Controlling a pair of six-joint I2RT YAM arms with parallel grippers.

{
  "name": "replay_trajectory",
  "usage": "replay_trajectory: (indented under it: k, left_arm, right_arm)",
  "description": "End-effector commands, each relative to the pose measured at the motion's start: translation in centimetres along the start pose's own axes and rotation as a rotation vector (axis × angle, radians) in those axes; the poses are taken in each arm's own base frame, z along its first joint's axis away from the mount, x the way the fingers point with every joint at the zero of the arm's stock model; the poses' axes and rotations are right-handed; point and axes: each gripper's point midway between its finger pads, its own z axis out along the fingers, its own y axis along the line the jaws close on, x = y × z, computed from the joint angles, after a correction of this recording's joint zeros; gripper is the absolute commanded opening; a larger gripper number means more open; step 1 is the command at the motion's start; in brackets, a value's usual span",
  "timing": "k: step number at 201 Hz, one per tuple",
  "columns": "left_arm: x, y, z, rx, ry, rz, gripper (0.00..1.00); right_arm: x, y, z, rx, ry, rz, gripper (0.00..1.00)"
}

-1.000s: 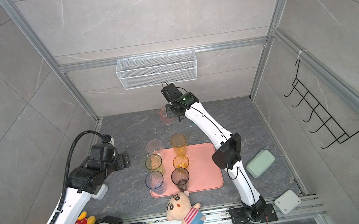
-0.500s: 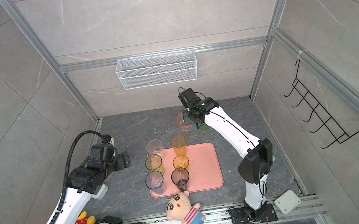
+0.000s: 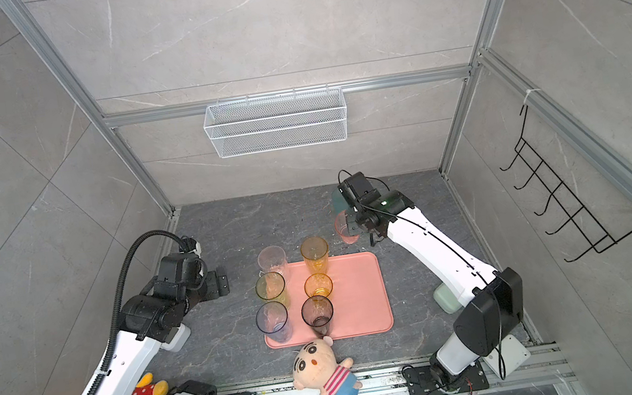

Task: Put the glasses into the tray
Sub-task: 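Lift the pink glass and carry it over the tray's far corner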

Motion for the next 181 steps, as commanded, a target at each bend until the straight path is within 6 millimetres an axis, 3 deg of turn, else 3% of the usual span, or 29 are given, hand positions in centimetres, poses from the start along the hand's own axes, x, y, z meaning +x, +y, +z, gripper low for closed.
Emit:
replay_trajectory:
  k: [1, 60, 181]
  left_arm:
    - [-0.6, -0.2, -0.1, 0.012, -0.021, -0.012, 0.94]
    - [-0.5, -0.2, -0.1, 0.014, -0.02, -0.012, 0.94]
    - [-0.6, -0.2, -0.2, 0.016, -0.024, -0.014, 0.94]
  right_arm:
    - [0.4, -0.7, -0.4, 0.011, -0.027, 0.008, 0.0]
    - [4.2, -0.5, 2.5, -0.012, 0.035, 0.042, 0.0]
    - [7.7, -1.6, 7.3, 0.007, 0.131, 0.092, 0.0]
